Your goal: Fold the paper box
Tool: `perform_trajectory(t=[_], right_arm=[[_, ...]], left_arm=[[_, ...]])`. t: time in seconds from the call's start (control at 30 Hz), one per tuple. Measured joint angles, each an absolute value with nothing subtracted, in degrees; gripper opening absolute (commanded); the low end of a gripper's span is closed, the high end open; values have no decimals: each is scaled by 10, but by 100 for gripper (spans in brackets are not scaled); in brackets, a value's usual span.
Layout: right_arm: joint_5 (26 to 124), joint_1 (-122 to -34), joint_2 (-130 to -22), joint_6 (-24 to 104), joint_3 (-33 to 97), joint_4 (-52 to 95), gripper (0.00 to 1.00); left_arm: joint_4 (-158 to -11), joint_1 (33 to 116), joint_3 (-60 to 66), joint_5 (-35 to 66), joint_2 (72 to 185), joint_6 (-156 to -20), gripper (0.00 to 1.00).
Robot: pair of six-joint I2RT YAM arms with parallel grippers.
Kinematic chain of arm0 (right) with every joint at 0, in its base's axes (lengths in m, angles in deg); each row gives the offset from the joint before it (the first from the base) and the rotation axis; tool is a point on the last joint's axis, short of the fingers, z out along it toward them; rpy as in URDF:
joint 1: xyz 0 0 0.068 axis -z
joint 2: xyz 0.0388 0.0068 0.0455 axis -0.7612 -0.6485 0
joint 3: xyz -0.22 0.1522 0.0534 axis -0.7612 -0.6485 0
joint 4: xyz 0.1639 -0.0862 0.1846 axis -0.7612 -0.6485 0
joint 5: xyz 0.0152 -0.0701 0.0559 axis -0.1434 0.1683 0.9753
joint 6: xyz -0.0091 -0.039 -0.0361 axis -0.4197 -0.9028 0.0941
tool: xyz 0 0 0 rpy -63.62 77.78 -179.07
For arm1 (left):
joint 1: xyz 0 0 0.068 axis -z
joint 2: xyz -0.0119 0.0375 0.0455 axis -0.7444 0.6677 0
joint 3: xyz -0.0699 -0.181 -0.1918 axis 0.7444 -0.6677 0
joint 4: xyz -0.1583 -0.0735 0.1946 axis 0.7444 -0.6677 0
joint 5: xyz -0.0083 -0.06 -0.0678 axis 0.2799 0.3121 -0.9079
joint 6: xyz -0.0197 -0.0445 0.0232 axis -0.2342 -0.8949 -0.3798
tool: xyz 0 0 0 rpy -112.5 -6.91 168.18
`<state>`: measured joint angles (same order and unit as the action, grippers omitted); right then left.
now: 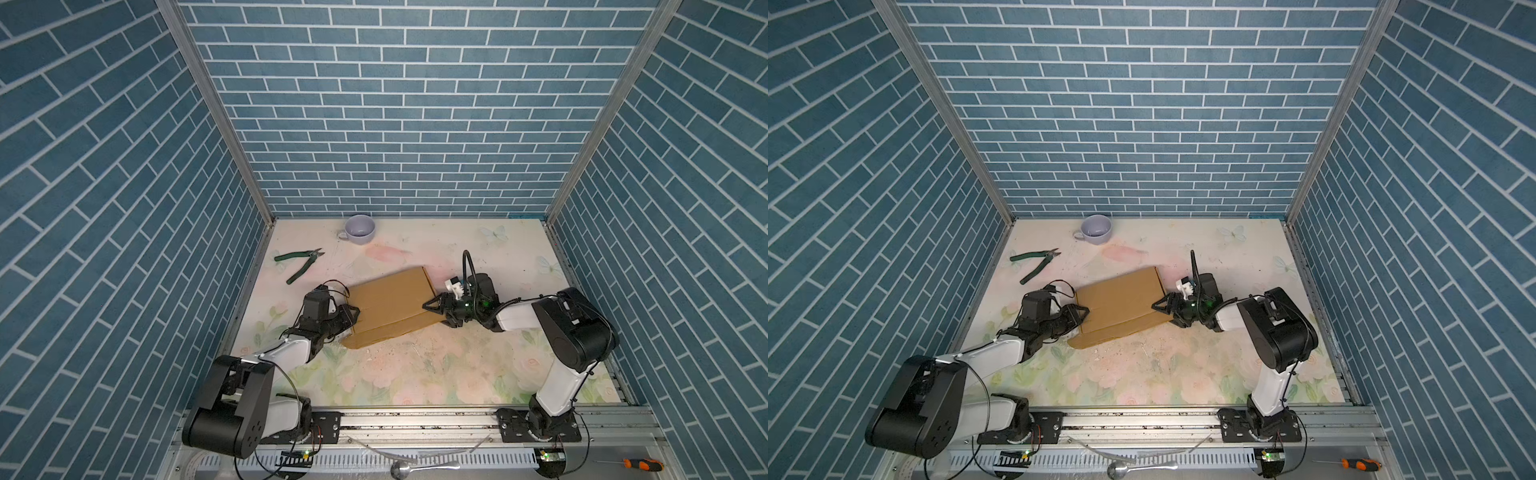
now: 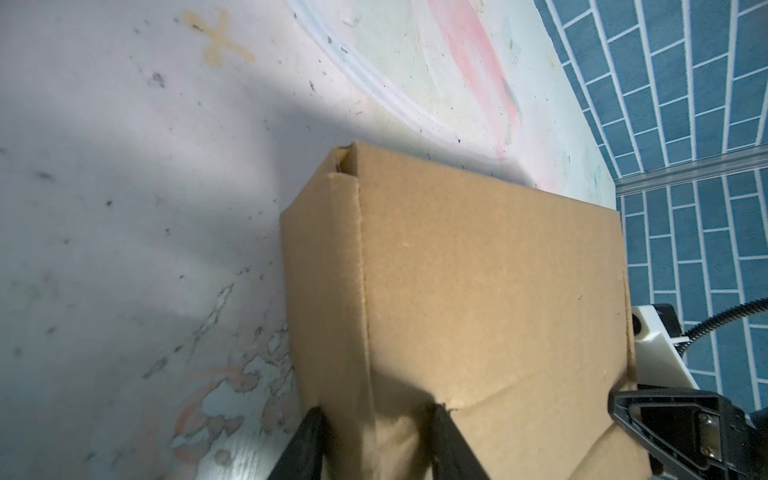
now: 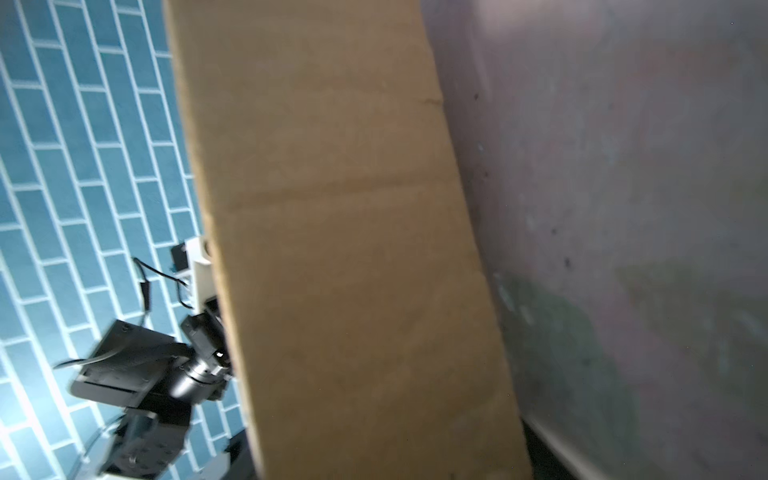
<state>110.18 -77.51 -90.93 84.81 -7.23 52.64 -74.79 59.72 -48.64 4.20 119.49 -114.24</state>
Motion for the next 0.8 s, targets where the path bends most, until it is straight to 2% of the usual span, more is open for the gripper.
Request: perform_trajectory(t=[0.17, 0.27, 0.33, 0.37, 0.57, 0.8], right_arm=[[1101, -780, -910, 932, -89, 609, 41], [1095, -782, -909, 969, -90, 638, 35], [1089, -781, -906, 992, -92, 643, 31], [1087, -779, -903, 1004, -93, 642, 30], [1096, -753, -838, 1053, -93, 587, 24], [1154, -660, -718, 1069, -69, 423, 16]], left_arm=[[-835, 597, -492, 51, 1115, -1133, 72], [-915, 598, -477, 73, 1031, -1103, 83], [-947, 597, -457, 100, 972, -1082, 97], [-953, 598, -448, 116, 939, -1068, 100], [-975, 598, -401, 216, 824, -992, 100], [-1008, 603, -314, 302, 813, -844, 100]])
